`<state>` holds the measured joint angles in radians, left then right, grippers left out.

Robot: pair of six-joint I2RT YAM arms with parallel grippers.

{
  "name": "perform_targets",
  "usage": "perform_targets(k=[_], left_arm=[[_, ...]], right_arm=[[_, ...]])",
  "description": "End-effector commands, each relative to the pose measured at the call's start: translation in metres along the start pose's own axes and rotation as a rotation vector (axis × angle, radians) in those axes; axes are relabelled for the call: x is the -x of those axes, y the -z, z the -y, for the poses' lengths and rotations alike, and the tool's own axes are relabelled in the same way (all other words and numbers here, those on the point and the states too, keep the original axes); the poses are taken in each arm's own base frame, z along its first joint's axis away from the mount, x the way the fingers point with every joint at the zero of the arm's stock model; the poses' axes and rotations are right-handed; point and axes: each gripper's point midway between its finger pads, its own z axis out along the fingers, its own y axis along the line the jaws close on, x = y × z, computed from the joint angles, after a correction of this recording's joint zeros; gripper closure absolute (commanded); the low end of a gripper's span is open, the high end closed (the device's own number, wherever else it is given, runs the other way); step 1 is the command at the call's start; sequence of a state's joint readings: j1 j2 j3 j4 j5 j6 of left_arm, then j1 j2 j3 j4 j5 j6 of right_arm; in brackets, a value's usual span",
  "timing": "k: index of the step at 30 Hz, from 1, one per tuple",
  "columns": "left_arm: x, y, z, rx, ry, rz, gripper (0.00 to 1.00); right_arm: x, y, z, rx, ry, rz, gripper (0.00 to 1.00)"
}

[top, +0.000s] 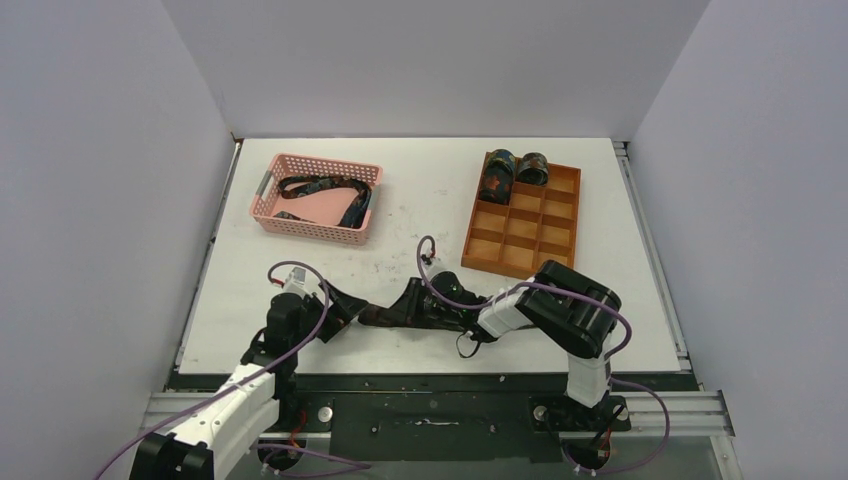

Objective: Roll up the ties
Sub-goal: Roll the tie at the center of the board.

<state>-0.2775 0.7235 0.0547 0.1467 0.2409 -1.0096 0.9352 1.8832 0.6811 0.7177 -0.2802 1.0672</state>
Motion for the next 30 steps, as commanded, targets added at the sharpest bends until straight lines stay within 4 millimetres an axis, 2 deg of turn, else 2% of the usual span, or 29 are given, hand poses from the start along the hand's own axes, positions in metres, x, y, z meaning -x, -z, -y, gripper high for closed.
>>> perform_targets(k=[1, 4, 7, 12, 17, 30], left_arm=[[0.004, -0.002, 0.003, -0.02, -0.015, 0.012, 0.21], [0.004, -0.004, 0.002, -0.009, -0.007, 0.007, 0.28], [0.005, -0.006, 0.001, 0.008, -0.001, -0.007, 0.3], [0.005, -0.007, 0.0, 0.022, 0.003, -0.008, 0.3], [0.005, -0.003, -0.002, 0.03, 0.005, 0.0, 0.29], [0.005, -0.004, 0.002, 0.028, 0.009, -0.011, 0.28]], right_arm=[[0.0, 0.002, 0.011, -0.002, 0.048, 0.016, 0.95], [-0.003, 0.004, 0.021, -0.038, 0.087, 0.012, 0.93], [-0.004, 0.006, 0.027, -0.063, 0.118, 0.011, 0.87], [0.004, 0.011, 0.018, -0.067, 0.15, 0.03, 0.65], [0.014, 0.015, 0.005, -0.073, 0.175, 0.045, 0.49], [0.034, 0.034, -0.012, -0.109, 0.216, 0.104, 0.36]])
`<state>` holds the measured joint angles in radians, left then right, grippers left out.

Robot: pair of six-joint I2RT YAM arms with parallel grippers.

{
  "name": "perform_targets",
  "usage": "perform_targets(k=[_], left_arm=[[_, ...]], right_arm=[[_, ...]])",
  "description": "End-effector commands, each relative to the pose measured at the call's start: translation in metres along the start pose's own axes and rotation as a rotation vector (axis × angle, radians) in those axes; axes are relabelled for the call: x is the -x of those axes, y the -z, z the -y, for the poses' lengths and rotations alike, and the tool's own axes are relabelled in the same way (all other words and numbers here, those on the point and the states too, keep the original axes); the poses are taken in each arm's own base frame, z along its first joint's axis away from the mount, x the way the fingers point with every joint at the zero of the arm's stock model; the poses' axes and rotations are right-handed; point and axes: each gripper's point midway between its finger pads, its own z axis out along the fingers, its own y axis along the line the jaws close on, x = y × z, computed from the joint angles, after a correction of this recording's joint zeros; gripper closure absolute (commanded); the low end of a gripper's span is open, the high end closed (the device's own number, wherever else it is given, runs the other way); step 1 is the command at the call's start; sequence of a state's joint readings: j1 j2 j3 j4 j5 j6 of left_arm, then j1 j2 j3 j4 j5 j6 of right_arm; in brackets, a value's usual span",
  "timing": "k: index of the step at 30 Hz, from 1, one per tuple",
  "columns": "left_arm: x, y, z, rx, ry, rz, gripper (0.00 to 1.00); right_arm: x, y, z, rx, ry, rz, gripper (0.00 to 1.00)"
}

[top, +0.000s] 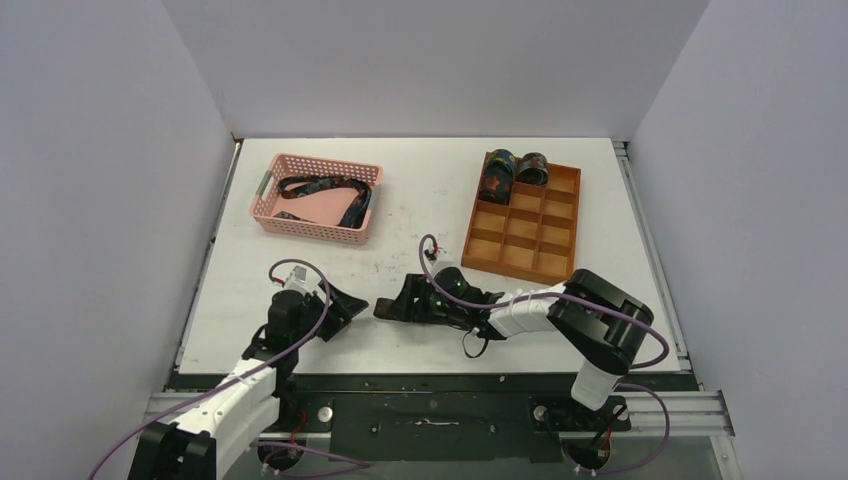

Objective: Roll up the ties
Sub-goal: Roll the tie at the center of the board.

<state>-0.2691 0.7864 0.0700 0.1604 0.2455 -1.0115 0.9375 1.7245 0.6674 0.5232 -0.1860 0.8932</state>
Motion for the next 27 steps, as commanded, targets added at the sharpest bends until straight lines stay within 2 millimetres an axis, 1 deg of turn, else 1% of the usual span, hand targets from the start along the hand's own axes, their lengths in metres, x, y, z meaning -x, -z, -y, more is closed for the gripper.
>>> perform_targets(k=[1, 7, 9, 11, 12, 16, 18, 20, 23, 25, 27], left_arm=[[0.006, -0.001, 0.006, -0.001, -0.006, 0.003, 0.27], [0.007, -0.002, 0.009, -0.006, -0.007, 0.002, 0.27], [0.007, -0.002, 0.01, -0.007, -0.007, 0.002, 0.27], [0.007, -0.002, 0.009, -0.006, -0.007, 0.003, 0.27], [0.007, -0.002, 0.009, -0.007, -0.007, 0.003, 0.27], [0.009, -0.004, 0.013, -0.021, -0.005, 0.005, 0.27], [0.01, -0.005, 0.016, -0.034, -0.003, 0.005, 0.27], [0.011, -0.007, 0.019, -0.041, 0.0, 0.0, 0.27], [0.011, -0.009, 0.021, -0.045, -0.001, -0.007, 0.24], [0.011, -0.01, 0.021, -0.047, 0.0, -0.008, 0.22], [0.011, -0.011, 0.022, -0.05, -0.001, -0.009, 0.2]], right_arm=[[0.023, 0.011, -0.011, -0.029, 0.05, 0.063, 0.35], [0.036, 0.02, -0.006, -0.075, 0.065, 0.093, 0.33], [0.04, 0.022, -0.004, -0.09, 0.069, 0.1, 0.33], [0.045, 0.025, -0.006, -0.088, 0.074, 0.112, 0.35], [0.047, 0.026, -0.008, -0.081, 0.078, 0.116, 0.37], [0.044, 0.025, -0.02, -0.033, 0.077, 0.099, 0.62], [0.042, 0.024, -0.025, -0.015, 0.076, 0.097, 0.71], [0.04, 0.023, -0.028, 0.0, 0.077, 0.094, 0.76], [0.038, 0.022, -0.029, 0.005, 0.08, 0.087, 0.8], [0.037, 0.021, -0.026, -0.002, 0.079, 0.083, 0.82], [0.036, 0.021, -0.019, -0.018, 0.071, 0.08, 0.83]])
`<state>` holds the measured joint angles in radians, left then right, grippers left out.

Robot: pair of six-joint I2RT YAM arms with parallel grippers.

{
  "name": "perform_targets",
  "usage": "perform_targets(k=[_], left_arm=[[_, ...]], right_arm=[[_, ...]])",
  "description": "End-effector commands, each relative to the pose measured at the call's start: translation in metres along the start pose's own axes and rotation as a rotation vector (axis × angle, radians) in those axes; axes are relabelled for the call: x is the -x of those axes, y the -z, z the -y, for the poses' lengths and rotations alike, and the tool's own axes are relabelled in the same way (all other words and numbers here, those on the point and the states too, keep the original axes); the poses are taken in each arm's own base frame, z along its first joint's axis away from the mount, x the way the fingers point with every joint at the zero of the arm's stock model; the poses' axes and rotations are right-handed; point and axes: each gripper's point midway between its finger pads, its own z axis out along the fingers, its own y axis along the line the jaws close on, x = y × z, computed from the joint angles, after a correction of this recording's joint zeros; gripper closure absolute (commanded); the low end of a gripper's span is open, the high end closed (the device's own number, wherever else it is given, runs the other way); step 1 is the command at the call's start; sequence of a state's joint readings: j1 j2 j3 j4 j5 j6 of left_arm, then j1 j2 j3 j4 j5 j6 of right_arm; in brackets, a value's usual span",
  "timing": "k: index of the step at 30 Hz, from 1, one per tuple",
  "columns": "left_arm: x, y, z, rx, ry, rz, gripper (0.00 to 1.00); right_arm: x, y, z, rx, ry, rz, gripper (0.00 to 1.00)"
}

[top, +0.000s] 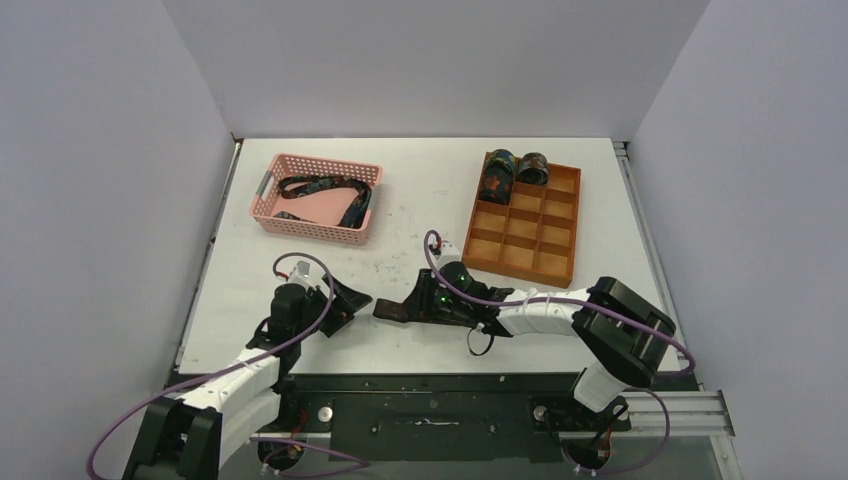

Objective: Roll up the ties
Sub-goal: Roll the tie at the center of the board.

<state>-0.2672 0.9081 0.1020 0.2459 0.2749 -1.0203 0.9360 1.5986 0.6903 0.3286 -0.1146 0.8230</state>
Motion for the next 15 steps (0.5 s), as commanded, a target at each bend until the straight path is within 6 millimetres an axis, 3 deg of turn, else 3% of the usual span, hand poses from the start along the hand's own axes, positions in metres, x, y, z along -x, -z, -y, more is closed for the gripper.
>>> perform_targets(k=[1, 6, 11, 15], left_arm=[[0.008, -0.002, 0.013, -0.036, -0.012, 0.014, 0.2], [0.008, -0.003, 0.01, -0.025, -0.011, 0.014, 0.19], [0.007, -0.004, 0.008, -0.02, -0.009, 0.012, 0.19], [0.008, -0.004, 0.01, -0.028, -0.011, 0.016, 0.17]], right_arm=[[0.021, 0.0, -0.016, 0.055, -0.002, 0.062, 0.83], [0.034, 0.015, -0.011, 0.037, 0.003, 0.125, 0.78], [0.042, 0.03, -0.034, 0.089, 0.029, 0.138, 0.73], [0.033, 0.024, -0.046, 0.138, 0.017, 0.091, 0.74]])
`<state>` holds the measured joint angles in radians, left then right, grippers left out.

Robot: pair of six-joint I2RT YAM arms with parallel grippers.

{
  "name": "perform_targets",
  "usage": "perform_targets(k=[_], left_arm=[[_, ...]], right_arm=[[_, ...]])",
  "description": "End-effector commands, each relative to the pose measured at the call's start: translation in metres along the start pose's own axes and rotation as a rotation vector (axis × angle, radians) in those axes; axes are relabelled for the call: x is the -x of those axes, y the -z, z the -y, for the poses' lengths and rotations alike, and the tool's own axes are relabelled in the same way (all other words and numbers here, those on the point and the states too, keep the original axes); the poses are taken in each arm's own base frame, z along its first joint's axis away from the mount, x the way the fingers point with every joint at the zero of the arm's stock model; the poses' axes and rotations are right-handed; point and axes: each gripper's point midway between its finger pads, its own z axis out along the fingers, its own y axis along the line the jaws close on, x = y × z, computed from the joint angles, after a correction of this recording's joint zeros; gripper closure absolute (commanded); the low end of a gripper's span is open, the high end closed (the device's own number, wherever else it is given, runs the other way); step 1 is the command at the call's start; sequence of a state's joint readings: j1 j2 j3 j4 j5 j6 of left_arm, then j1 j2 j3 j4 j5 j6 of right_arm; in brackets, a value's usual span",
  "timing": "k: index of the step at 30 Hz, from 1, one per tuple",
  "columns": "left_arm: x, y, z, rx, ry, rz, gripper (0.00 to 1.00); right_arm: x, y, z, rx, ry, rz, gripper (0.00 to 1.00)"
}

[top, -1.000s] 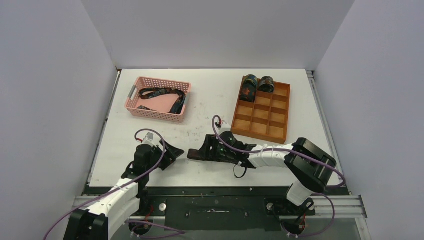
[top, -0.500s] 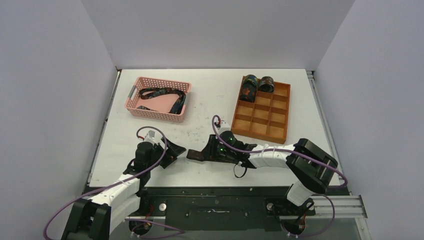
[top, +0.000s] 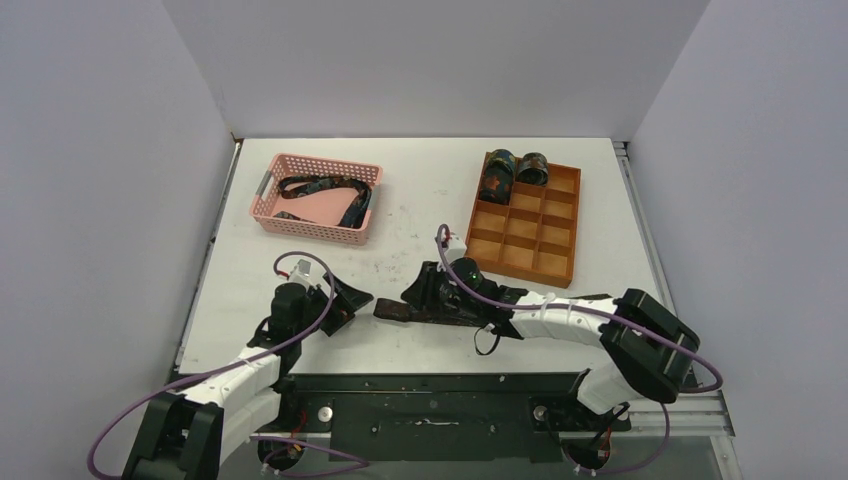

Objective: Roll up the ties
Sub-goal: Roll the tie at the center of the board.

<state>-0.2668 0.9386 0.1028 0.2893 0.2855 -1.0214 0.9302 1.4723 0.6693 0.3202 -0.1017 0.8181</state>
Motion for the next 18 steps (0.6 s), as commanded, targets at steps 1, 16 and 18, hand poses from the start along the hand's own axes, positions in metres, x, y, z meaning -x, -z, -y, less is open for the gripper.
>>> perform_targets(k=[1, 16, 18], left_arm=[[0.007, -0.002, 0.007, -0.015, -0.008, 0.018, 0.14], [-0.007, -0.008, 0.018, -0.098, -0.013, -0.072, 0.03], [-0.01, -0.01, 0.02, -0.109, -0.007, -0.093, 0.03]], right_arm=[[0.005, -0.005, -0.027, 0.089, 0.003, -0.002, 0.75], [-0.02, -0.024, 0.023, 0.0, -0.045, -0.075, 0.81], [-0.021, -0.025, 0.028, -0.004, -0.049, -0.08, 0.81]])
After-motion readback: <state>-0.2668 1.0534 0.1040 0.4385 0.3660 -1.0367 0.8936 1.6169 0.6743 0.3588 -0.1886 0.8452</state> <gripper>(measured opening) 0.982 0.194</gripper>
